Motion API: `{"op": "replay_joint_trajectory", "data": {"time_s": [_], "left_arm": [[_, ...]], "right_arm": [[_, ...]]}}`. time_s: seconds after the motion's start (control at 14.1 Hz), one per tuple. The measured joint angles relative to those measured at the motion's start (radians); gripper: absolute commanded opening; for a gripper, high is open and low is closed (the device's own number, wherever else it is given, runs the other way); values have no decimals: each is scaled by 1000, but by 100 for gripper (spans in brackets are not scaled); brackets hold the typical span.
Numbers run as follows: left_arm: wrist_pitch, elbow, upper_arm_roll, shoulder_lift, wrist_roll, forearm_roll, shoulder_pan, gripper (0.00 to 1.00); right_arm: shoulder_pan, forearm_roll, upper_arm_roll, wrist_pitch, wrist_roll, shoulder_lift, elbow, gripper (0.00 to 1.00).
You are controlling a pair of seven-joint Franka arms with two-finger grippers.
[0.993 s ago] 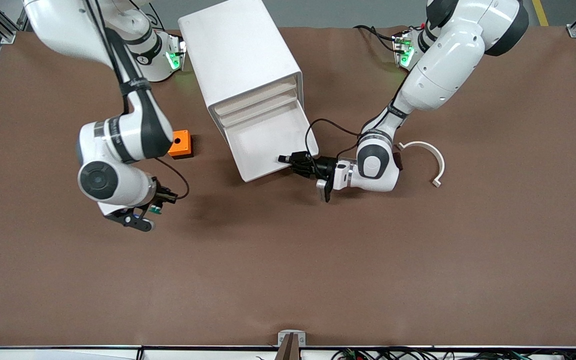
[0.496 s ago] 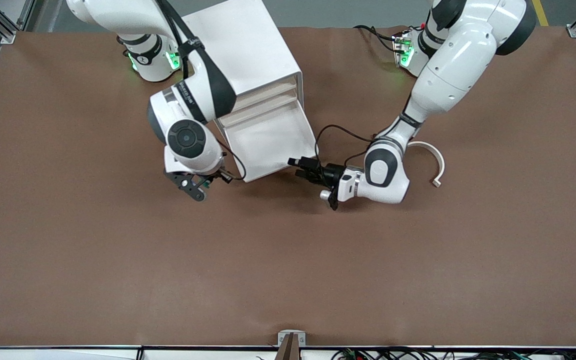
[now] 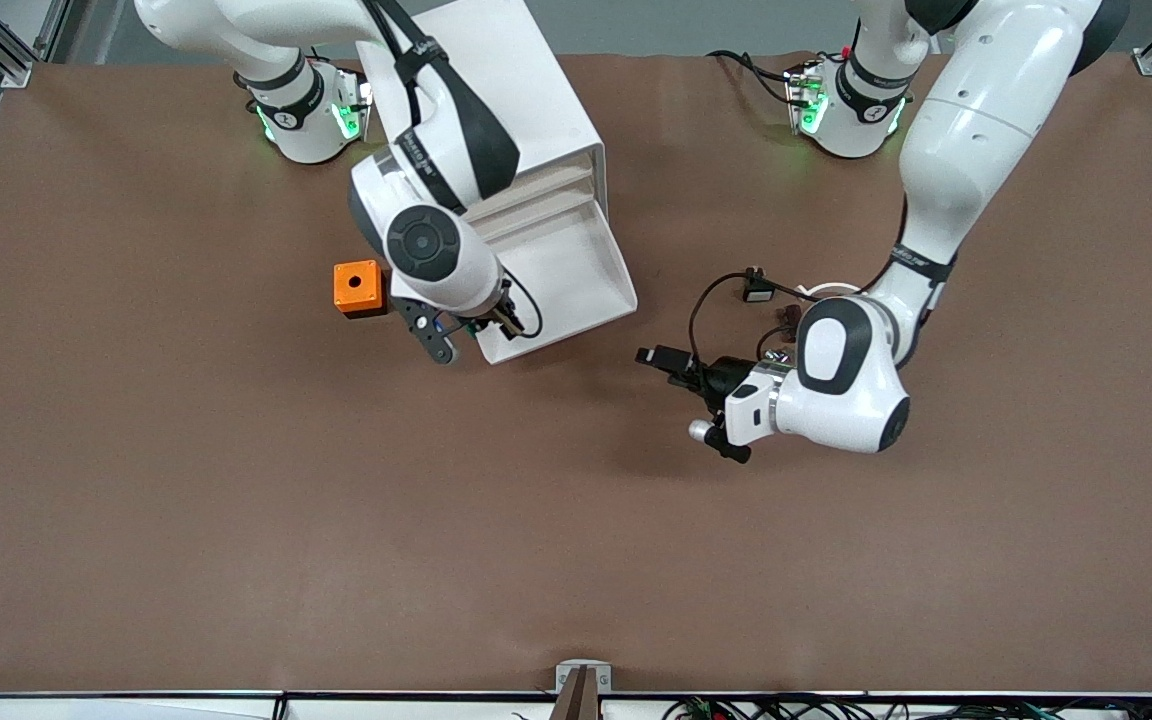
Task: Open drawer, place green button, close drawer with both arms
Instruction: 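Carry the green button over the drawer while the left gripper releases the drawer, then lower the green button into the open drawer and open the right gripper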
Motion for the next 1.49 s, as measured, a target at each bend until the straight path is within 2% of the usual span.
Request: {"op": "replay_joint_trajectory", "data": {"time_s": [0.28, 0.5, 0.78, 1.06, 1.21, 1.42, 1.49], "left_arm": [[-108, 127, 0, -35, -203, 313, 12, 100], [-128, 144, -1, -70, -264, 491, 9, 100], [-129, 143, -5, -74, -438, 732, -9, 100], [-95, 144, -7, -71, -712, 795, -35, 100], [-55, 143, -8, -59, -833, 795, -51, 100], [7, 142, -9, -36, -1005, 799, -120, 100], [19, 142, -8, -30, -1044, 802, -147, 100]], "right_arm": [[73, 0, 0, 109, 104, 8, -46, 15], [111, 2, 0, 185, 133, 23, -86, 15], [137, 61, -1, 231, 138, 30, -121, 15], [151, 77, 0, 239, 150, 31, -125, 26], [151, 78, -2, 240, 152, 31, -128, 27], [151, 78, -5, 240, 155, 36, -130, 30], [151, 78, -5, 241, 155, 38, -130, 35]]}}
